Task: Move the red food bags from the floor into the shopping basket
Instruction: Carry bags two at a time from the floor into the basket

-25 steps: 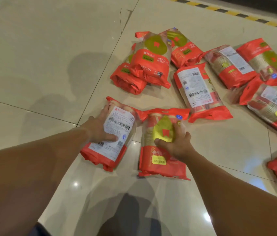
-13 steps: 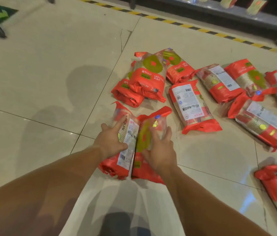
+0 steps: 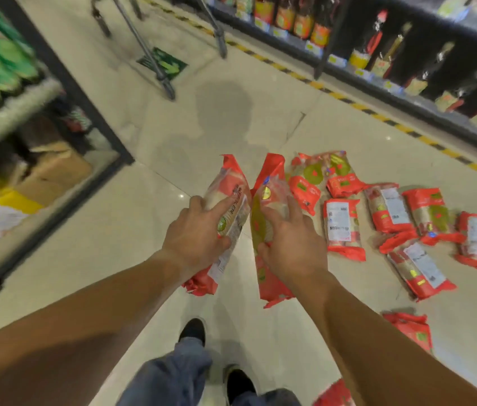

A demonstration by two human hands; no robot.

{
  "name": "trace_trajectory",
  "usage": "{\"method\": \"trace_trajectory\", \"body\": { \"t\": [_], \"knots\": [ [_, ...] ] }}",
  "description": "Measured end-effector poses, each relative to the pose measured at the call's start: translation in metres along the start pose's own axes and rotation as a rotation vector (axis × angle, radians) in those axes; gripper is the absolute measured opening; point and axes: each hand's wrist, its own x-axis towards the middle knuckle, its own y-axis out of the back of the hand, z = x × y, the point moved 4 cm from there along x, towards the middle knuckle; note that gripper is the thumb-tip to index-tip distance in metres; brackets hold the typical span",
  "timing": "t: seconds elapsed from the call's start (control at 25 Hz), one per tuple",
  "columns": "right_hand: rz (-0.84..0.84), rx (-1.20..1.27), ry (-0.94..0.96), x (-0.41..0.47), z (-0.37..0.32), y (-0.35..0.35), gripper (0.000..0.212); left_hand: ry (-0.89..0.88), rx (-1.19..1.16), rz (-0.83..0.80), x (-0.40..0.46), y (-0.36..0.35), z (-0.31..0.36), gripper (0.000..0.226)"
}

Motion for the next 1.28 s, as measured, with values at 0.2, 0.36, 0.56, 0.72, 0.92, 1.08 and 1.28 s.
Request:
{"method": "trace_trajectory", "body": {
  "t": [0.2,0.36,0.56,0.72,0.92,1.08,1.28],
  "knots": [
    [0.066,-0.091,0.304,-0.087,-0.128,0.199,0.057,0.144,0.033,0.169,-0.144,0.213,0.003,0.082],
    [0.101,-0.084,0.508,-0.159,-0.233,0.291,0.060,0.280,0.031,0.288,-0.269,0.319,-0.021,0.083],
    [0.150,-0.104,0.776,-0.263,-0.368,0.338,0.061,0.497,0.052,0.459,-0.427,0.403,-0.081,0.084],
    [0.113,-0.119,0.976,-0.364,-0.468,0.325,0.071,0.688,0.048,0.570,-0.570,0.421,-0.143,0.081],
    [0.065,-0.097,1.211,-0.524,-0.580,0.252,0.069,0.871,0.054,0.625,-0.754,0.386,-0.225,0.080],
    [-0.013,-0.117,1.278,-0.629,-0.644,0.182,0.069,1.002,0.027,0.635,-0.864,0.345,-0.284,0.074],
    [-0.062,-0.202,1.315,-0.689,-0.710,0.124,0.068,1.094,-0.068,0.646,-0.932,0.315,-0.350,0.074]
  ]
}}
